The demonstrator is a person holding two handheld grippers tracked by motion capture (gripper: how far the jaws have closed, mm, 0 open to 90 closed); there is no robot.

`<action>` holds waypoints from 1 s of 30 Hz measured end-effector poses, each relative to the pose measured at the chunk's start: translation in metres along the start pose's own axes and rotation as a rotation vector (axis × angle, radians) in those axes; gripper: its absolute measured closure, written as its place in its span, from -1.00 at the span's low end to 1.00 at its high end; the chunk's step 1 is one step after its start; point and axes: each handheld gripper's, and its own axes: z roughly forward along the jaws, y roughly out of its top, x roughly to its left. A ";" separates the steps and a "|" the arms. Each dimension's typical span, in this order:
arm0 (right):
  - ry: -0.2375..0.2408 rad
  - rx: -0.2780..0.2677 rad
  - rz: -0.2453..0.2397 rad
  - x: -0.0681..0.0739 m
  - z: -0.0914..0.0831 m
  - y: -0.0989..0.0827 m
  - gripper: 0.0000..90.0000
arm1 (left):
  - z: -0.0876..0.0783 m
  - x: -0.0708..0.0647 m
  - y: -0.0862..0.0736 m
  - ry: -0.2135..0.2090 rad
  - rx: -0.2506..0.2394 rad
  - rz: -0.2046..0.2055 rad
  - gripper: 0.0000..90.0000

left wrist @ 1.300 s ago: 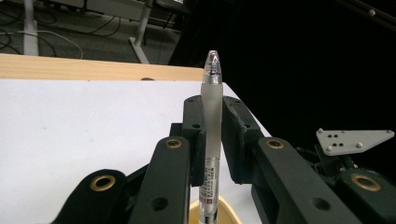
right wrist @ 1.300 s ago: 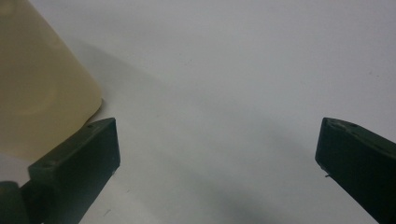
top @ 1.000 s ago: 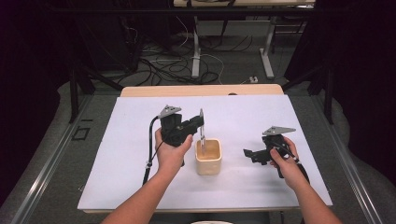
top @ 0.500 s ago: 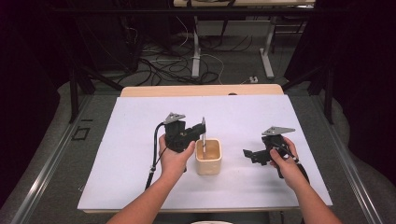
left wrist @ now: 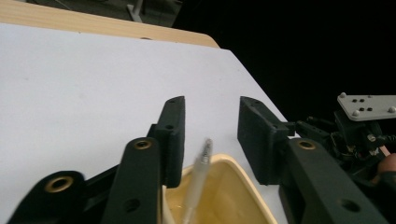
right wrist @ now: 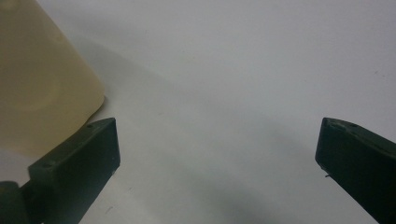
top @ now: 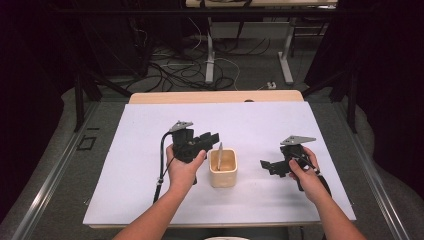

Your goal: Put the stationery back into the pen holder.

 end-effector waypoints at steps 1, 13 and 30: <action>-0.001 0.001 0.000 0.000 0.000 0.000 -1.00 | -0.001 0.001 0.001 0.007 -0.008 -0.003 0.29; -0.004 0.001 -0.006 0.000 0.000 0.000 -1.00 | -0.022 0.028 0.016 0.100 -0.091 0.006 -0.10; -0.010 0.000 -0.001 0.001 0.000 0.000 -1.00 | -0.041 0.070 0.016 0.322 -0.090 0.168 -0.42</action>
